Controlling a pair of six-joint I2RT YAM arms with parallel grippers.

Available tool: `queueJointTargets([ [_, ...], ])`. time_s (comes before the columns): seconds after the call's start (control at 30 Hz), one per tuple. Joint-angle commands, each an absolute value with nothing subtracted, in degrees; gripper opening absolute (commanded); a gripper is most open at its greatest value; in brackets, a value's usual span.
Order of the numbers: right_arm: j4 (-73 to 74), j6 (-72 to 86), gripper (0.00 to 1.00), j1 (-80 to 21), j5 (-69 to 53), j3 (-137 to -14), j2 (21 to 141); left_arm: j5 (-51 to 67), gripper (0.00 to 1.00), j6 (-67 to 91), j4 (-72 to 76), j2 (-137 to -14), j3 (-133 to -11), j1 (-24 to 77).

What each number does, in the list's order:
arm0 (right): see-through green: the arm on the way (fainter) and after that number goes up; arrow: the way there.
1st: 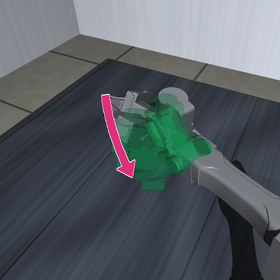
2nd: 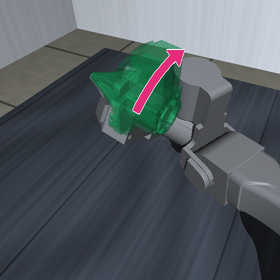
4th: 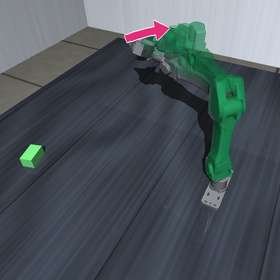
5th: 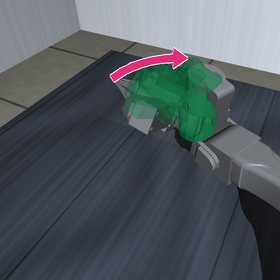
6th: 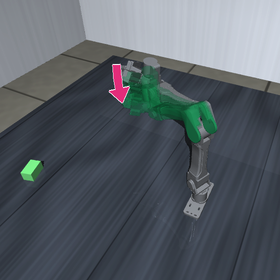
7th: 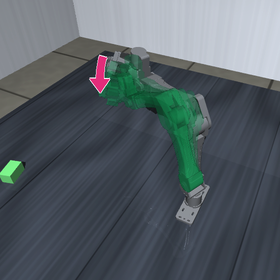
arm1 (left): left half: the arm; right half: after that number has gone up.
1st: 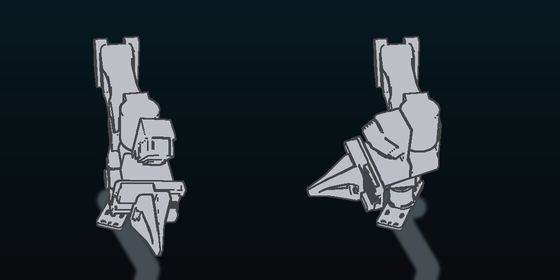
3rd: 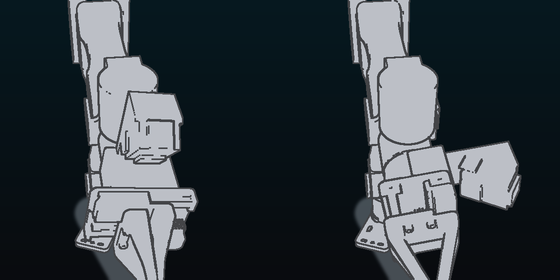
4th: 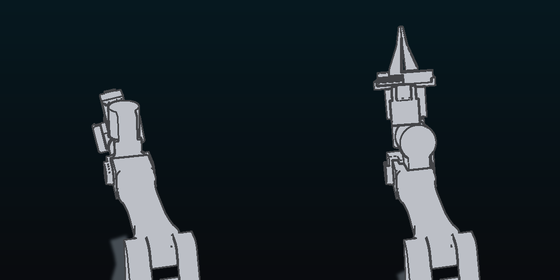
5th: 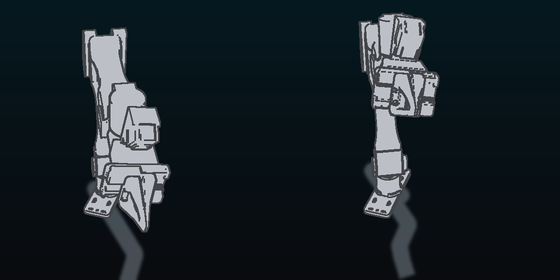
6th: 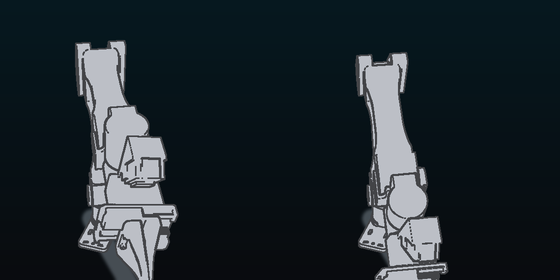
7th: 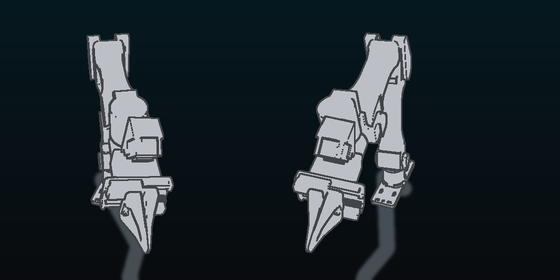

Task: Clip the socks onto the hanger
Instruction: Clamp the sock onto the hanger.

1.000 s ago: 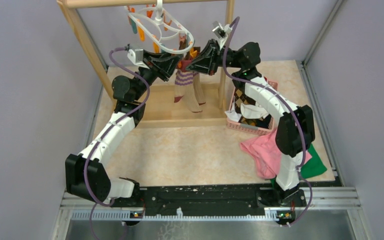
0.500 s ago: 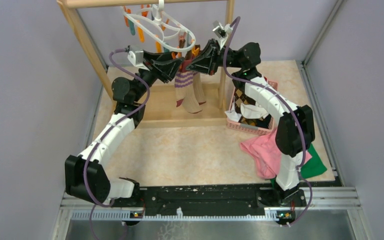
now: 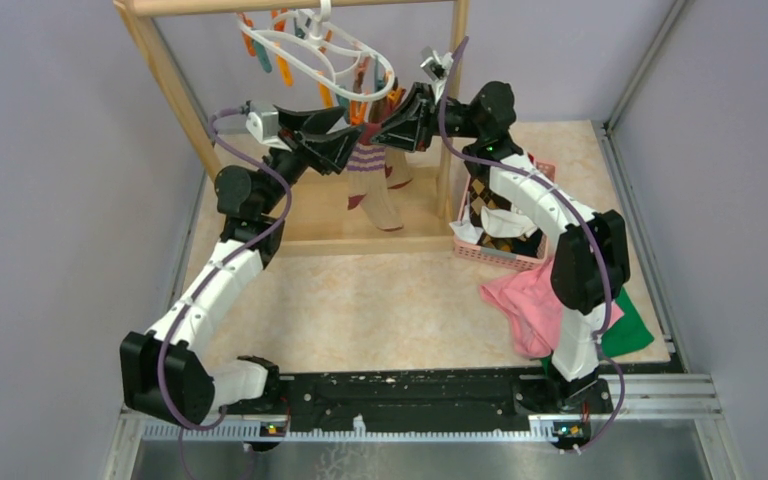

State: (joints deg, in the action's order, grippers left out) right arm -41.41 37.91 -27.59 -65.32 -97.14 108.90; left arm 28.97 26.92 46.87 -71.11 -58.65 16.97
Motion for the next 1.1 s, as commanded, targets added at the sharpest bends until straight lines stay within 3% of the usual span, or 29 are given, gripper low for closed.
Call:
queueJointTargets([
  [0.0,-31.0,27.4,0.23,-27.9,-62.6,-97.3,106.3,26.9,0.68,25.2,45.3,-66.7,-56.9,17.1],
  [0.37,-13.6,12.9,0.45,-27.9,-55.1,-99.2,105.8,23.9,0.68,21.3,37.8,-58.5,-51.9,17.1],
  [0.6,-9.0,8.4,0.46,-27.9,-47.7,-98.7,104.8,20.2,0.72,16.1,32.8,-50.9,-43.9,17.1],
  [0.87,-27.7,12.8,0.47,-28.2,-57.3,-90.2,102.4,17.0,0.79,10.0,35.0,-42.1,-28.1,17.1],
  [1.07,-40.0,11.4,0.65,-29.7,-58.8,-80.1,99.5,14.0,0.80,10.5,47.2,-39.7,-15.0,17.1],
])
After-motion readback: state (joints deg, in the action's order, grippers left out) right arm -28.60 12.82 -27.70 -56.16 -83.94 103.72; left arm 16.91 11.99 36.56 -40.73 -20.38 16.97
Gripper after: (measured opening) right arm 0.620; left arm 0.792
